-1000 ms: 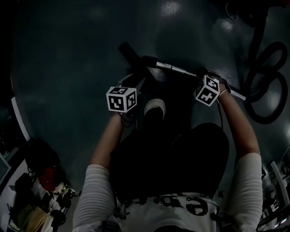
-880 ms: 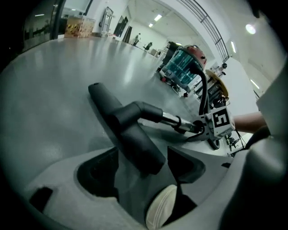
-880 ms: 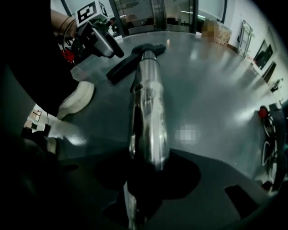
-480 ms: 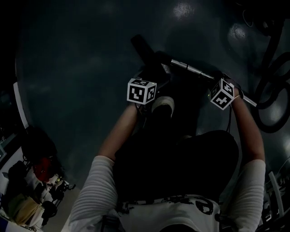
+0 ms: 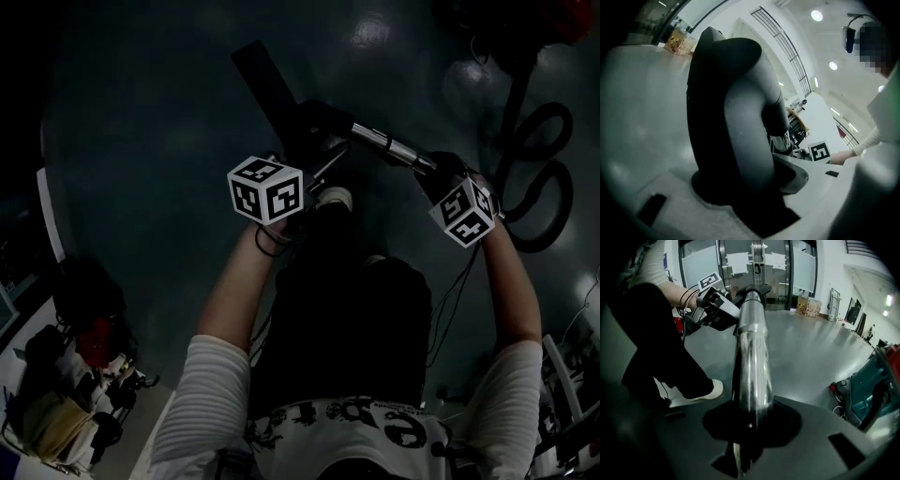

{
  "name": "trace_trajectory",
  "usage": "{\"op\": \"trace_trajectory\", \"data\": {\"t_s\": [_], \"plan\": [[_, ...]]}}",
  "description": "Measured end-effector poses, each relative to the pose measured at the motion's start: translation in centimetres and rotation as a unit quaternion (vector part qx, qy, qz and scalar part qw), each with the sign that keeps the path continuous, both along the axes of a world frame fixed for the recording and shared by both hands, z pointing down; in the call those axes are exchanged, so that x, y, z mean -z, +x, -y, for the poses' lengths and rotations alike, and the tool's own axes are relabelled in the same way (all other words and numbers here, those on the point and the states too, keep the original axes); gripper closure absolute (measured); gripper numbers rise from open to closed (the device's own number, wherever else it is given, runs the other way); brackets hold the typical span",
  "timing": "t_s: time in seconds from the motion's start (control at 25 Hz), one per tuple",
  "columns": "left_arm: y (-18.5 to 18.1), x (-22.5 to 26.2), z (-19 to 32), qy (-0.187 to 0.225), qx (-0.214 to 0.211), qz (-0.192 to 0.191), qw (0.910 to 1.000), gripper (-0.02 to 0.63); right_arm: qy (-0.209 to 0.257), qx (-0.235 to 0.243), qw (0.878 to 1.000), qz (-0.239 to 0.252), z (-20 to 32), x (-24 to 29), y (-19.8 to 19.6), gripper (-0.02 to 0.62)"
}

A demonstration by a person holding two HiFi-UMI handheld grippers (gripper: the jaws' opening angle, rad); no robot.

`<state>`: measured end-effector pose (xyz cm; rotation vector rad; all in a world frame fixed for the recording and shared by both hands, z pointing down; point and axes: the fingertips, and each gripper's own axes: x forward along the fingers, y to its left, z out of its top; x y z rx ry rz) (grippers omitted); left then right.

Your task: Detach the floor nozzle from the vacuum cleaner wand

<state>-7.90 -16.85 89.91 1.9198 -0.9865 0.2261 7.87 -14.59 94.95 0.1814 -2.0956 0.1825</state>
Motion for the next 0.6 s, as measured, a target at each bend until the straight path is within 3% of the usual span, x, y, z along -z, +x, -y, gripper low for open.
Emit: {"op": "trace_trajectory", "data": {"t_s": [0.2, 0.44, 0.6], "plan": [[0.5, 18.8, 0.2, 0.034, -0.008, -0.016, 0.9993, 0.418, -0.003, -0.016, 0.999, 0.040, -0.5, 16.5, -0.4, 0.495], [0.7, 45.2, -4.0, 0.078, -0.011, -0.066, 0.9948, 0.468, 0.020, -0.027, 0.998, 0.051, -5.2, 42.4, -0.5, 0.495], [2.0, 58.4, -6.2, 0.107, -0.029, -0.074, 0.9911, 0.482, 0.022, -0.029, 0.997, 0.064, -8.0, 55.2, 0.6, 0.495]]}}
